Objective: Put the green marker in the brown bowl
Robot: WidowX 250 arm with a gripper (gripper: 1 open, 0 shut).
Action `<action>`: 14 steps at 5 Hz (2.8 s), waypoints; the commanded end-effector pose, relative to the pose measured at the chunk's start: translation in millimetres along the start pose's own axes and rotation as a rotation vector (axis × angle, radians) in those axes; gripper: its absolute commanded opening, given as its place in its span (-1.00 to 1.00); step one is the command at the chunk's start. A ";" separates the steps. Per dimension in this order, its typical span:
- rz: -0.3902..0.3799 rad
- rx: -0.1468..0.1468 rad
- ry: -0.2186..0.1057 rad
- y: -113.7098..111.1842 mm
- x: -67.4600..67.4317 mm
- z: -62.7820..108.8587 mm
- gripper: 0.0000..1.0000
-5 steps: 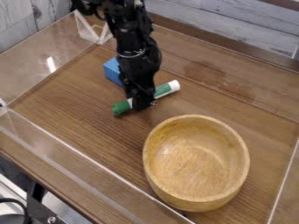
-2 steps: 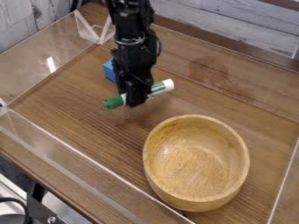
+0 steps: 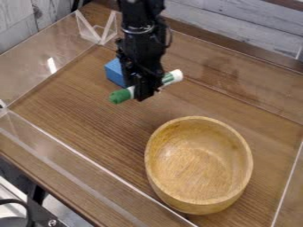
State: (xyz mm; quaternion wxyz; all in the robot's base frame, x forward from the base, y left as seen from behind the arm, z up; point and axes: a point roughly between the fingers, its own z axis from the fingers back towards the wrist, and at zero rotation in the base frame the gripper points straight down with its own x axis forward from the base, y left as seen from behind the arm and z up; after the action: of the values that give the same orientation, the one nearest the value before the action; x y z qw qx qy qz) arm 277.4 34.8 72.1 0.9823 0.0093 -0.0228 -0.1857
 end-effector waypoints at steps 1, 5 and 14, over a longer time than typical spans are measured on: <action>0.006 0.029 -0.060 -13.2 4.6 22.1 -1.00; 0.021 0.038 -0.090 -50.5 -0.1 38.6 -1.00; 0.108 -0.039 -0.138 -109.3 -12.1 55.2 -1.00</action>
State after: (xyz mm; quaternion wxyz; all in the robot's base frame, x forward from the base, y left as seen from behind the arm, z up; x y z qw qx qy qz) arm 219.4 -60.8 111.9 0.9894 -0.0209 -0.0609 -0.1299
